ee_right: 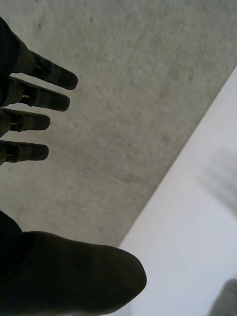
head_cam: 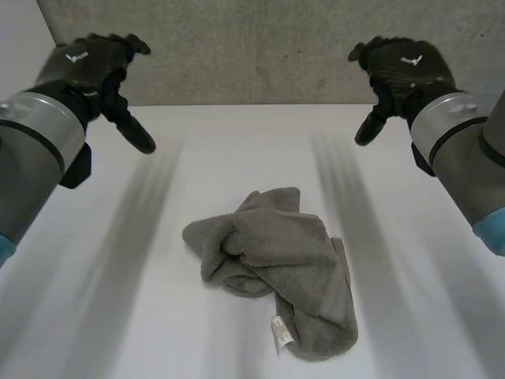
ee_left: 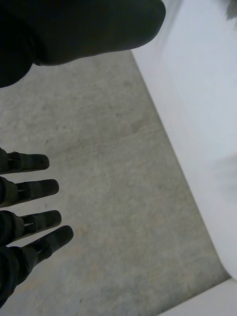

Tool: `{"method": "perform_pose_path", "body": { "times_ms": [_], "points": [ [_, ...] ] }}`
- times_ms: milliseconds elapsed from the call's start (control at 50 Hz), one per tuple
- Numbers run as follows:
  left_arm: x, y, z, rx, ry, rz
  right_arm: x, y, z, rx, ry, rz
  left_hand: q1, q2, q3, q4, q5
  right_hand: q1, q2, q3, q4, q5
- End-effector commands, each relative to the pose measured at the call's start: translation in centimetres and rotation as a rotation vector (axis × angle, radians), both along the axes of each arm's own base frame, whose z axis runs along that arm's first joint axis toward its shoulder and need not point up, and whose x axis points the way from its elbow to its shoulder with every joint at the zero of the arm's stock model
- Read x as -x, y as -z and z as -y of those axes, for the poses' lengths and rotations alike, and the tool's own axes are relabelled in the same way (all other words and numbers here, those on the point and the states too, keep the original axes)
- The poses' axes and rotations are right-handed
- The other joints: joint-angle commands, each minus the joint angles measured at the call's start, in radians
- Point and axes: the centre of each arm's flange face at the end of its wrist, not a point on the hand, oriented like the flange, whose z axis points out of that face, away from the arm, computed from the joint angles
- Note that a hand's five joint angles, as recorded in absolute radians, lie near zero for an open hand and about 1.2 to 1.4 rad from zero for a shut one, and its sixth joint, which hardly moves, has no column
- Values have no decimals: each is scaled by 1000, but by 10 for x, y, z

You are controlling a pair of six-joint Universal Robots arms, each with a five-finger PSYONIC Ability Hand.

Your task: Fold the towel.

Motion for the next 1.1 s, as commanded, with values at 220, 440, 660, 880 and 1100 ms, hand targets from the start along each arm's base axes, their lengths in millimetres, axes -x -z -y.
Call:
{"method": "perform_pose_path", "body": {
  "times_ms": [220, 440, 660, 880, 1100],
  "points": [
    [14, 103, -16, -265, 199, 183, -5, 118, -11, -421, -243, -240, -67, -67, -54, -77, -210, -56, -80, -77, -85, -56],
    [21, 166, -15, -368, 260, 222, -3, 166, -19, -536, -275, -232, -3, -3, 11, -13, -145, 136, 111, 114, 106, 135],
    [32, 179, -15, -367, 333, 206, -5, 161, -3, -490, -246, -155, 1127, 1126, 1140, 1116, 984, 1166, 1141, 1144, 1137, 1165],
    [45, 123, 13, -110, 316, 115, -12, 73, 17, -119, -248, -52, 1127, 1127, 1141, 1117, 985, 1166, 1141, 1144, 1137, 1165],
    [23, -25, 14, 544, 62, -172, -4, -22, 6, 391, -231, 189, 1127, 1127, 1141, 1117, 985, 1166, 1141, 1144, 1137, 1165]
  ]
}}
